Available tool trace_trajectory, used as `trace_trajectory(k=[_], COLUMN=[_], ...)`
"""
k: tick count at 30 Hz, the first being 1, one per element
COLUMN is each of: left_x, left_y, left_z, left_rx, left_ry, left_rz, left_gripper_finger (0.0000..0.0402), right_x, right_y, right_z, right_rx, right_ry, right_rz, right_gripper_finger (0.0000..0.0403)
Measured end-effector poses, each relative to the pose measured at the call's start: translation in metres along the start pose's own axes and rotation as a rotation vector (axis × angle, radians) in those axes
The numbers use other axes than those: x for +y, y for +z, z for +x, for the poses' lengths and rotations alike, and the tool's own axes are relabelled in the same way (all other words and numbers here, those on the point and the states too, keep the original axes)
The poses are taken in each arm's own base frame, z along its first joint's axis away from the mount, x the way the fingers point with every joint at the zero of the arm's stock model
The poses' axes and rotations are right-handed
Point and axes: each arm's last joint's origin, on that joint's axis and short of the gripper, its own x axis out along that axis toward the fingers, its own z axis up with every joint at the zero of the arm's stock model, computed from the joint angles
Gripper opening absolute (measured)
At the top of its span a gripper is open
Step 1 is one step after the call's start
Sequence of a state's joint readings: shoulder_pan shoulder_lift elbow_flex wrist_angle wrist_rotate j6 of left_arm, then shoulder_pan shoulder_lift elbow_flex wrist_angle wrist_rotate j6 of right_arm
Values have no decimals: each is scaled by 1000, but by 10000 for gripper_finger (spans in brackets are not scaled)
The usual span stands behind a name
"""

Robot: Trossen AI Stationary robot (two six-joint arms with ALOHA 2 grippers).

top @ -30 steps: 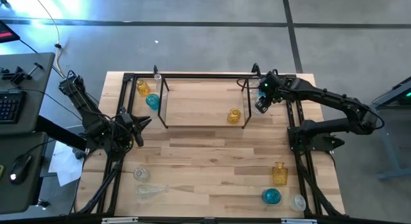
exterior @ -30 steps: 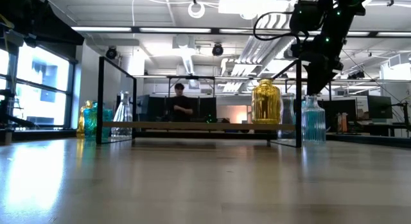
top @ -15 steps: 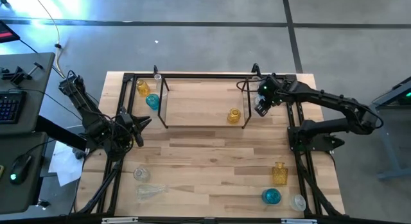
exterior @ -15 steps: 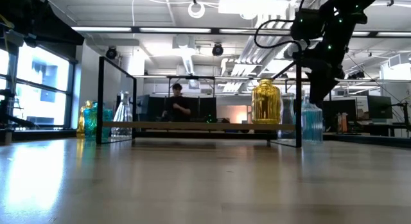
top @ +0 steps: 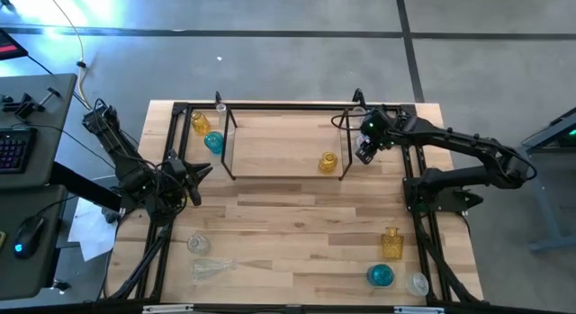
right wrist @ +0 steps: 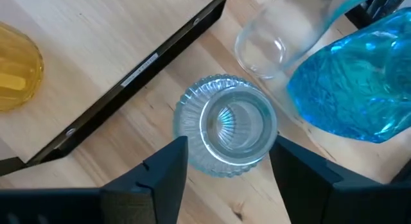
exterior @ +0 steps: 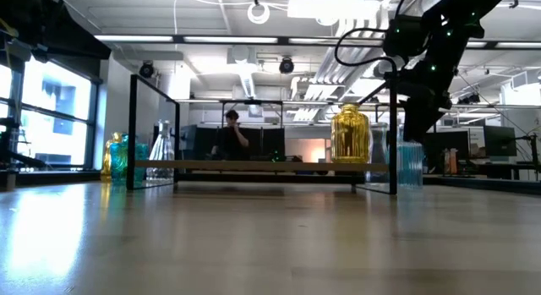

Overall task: Sort vases onto shelf
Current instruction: Put the transparent vase on the shelf

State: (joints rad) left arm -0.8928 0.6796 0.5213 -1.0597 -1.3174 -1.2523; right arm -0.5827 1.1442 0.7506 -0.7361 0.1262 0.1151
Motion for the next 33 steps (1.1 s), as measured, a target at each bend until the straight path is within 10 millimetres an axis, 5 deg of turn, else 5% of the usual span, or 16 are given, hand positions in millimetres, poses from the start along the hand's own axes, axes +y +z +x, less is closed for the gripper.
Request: trace_trajectory(k=[23, 33], left_x=[-1, -1], left_y=[0, 0], left_z=[0, 0], left_rx=[0, 0], left_ry=[-3, -3], left_rz=[-10, -11], left_gripper_finger=[56, 56], right_x=[1, 0], right_y=[7, 3], right_z=[-1, -1], right_rx=[-70, -31], right_ry=[6, -18], right_rz=[-5, -7], right_gripper_finger=[241, 189])
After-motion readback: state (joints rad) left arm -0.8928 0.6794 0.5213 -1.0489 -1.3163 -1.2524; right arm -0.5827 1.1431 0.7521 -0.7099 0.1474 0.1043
